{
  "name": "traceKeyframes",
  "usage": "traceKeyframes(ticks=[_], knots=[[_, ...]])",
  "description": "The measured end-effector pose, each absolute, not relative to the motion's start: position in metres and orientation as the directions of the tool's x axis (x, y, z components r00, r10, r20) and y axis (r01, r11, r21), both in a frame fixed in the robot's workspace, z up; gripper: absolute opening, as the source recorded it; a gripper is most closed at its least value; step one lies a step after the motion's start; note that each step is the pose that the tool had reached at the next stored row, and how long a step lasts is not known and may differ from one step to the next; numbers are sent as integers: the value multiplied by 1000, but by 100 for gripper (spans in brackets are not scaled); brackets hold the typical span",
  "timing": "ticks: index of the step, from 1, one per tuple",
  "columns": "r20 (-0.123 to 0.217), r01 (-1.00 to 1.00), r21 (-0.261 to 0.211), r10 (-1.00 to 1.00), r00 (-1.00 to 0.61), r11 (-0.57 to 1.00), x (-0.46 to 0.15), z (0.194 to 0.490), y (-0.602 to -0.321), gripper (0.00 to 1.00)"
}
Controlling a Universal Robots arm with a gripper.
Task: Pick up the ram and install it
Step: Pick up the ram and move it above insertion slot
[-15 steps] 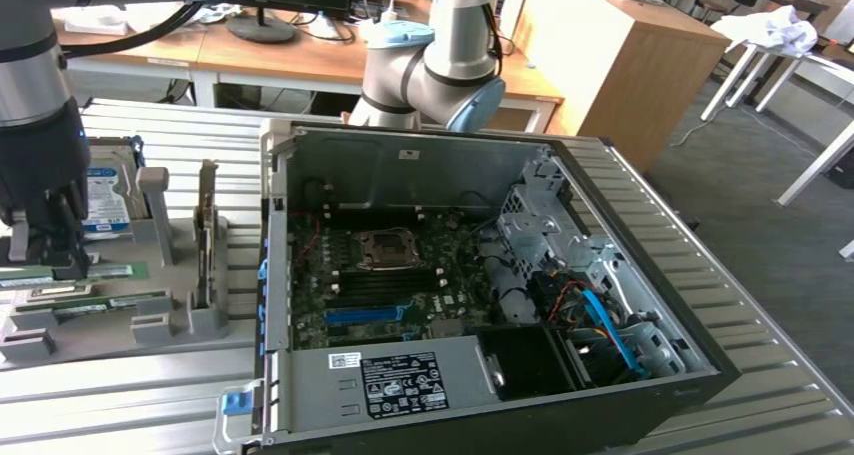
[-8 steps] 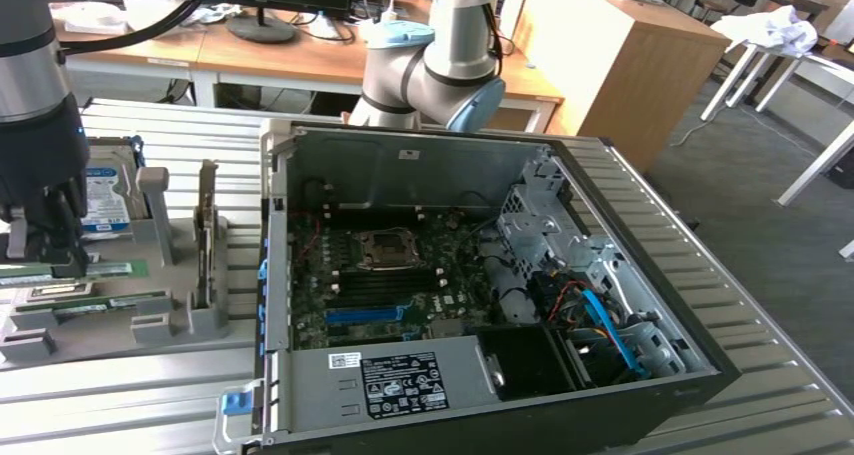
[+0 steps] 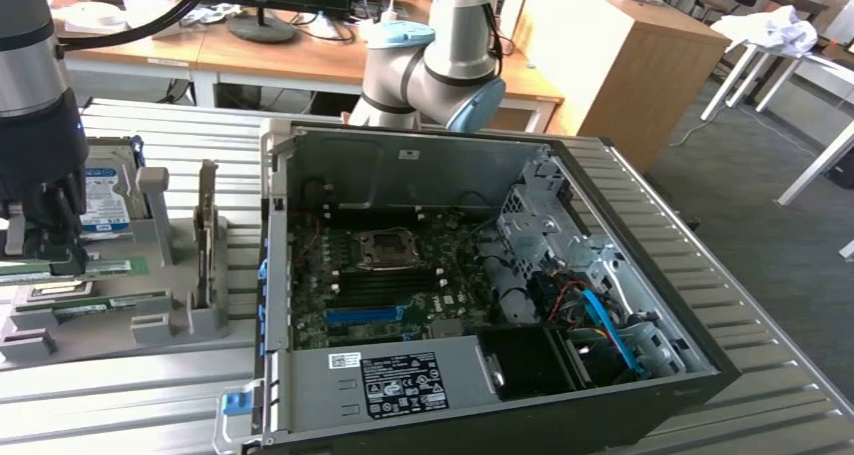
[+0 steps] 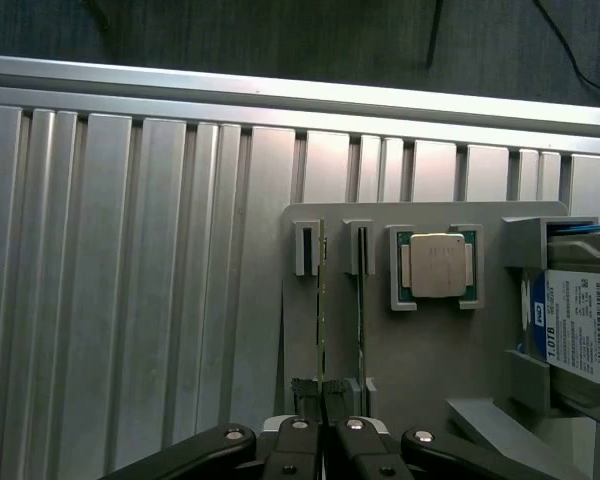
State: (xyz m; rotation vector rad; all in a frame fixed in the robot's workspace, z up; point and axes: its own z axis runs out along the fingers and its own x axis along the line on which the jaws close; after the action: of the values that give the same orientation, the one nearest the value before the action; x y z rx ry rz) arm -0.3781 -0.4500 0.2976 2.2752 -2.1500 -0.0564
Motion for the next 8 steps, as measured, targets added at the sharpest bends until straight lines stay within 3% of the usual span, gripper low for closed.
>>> traceKeyframes(ticks=[8], knots=[[-19, -998, 33, -998, 56, -57, -378, 301, -450, 13]])
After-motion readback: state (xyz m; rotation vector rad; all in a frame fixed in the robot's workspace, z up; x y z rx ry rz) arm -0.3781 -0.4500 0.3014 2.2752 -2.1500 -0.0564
